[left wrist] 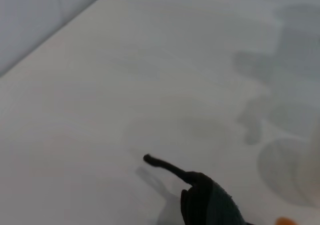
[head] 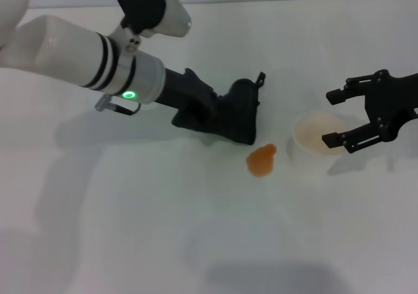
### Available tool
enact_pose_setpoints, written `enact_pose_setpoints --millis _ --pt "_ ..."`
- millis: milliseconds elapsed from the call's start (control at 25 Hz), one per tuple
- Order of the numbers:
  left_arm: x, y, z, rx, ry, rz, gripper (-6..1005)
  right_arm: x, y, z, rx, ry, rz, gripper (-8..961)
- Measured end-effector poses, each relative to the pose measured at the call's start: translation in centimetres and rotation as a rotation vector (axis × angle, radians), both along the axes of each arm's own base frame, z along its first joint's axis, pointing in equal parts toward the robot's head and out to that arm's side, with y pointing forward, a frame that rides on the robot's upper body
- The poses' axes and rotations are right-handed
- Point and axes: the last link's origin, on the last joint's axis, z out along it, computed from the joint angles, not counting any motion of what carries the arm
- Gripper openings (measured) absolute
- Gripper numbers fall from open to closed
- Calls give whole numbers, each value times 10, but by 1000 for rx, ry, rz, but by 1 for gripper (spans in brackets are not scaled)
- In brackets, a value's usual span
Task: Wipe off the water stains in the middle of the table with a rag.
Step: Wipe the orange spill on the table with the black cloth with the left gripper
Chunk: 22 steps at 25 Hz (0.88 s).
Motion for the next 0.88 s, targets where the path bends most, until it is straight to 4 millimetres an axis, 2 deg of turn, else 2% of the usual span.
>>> enact_pose_setpoints --millis 440,880 --pt "5 -24 -26 -115 53 -24 105 3 -1 -1 2 1 -8 870" --pt "10 -41 -28 -220 52 -34 107 7 -3 0 6 5 -15 869"
